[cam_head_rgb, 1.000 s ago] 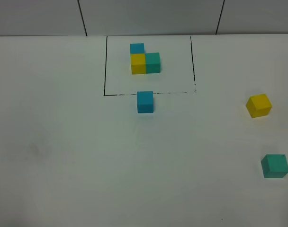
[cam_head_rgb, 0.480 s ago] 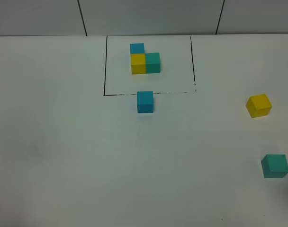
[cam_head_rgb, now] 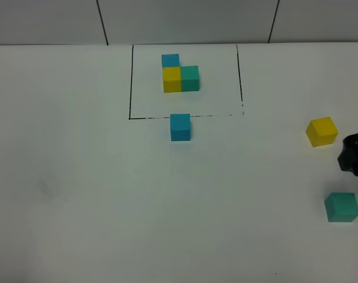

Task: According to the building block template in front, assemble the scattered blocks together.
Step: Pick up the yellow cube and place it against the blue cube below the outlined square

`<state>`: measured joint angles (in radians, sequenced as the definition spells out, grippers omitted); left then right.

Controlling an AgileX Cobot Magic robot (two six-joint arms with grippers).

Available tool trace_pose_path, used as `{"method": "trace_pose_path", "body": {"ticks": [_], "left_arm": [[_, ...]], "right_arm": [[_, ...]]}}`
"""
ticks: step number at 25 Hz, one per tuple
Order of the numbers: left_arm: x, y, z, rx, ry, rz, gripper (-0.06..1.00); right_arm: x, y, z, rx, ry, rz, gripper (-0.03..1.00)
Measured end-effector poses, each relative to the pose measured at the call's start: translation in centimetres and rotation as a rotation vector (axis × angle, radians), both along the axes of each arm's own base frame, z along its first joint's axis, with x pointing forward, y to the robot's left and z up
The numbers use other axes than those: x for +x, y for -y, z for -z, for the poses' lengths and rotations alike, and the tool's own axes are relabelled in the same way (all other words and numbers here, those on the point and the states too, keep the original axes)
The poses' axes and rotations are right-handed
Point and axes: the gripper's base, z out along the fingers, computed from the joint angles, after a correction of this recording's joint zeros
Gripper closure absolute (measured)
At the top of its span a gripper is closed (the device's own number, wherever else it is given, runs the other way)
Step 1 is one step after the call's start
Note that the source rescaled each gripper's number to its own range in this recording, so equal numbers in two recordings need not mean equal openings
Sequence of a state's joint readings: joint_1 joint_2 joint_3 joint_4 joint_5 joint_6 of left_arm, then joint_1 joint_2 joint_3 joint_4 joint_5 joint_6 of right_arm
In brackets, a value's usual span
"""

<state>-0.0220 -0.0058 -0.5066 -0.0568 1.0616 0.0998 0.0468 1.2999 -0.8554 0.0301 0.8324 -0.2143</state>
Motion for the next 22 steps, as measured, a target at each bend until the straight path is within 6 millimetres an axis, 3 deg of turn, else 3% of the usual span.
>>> {"method": "trace_pose_path", "body": {"ticks": [6, 11, 16, 22], "left_arm": [[0.0, 0.0, 0.0, 0.0, 0.0, 0.0, 0.07], [0.0, 0.0, 0.0, 0.0, 0.0, 0.0, 0.07], [0.0, 0.0, 0.0, 0.0, 0.0, 0.0, 0.07], [0.0, 0.0, 0.0, 0.0, 0.0, 0.0, 0.07]], "right_arm": [[6.2, 0.0, 3.3, 0.032, -0.04, -0.037, -0.03], [10.0, -0.2, 6.3, 0.033, -0.098, -0.066, -0.03], [12.3, -0.3, 8.4, 0.037, -0.131, -0.068, 0.0], [13.8, -0.3, 10.1, 0.035, -0.138, -0.066, 0.02]]}}
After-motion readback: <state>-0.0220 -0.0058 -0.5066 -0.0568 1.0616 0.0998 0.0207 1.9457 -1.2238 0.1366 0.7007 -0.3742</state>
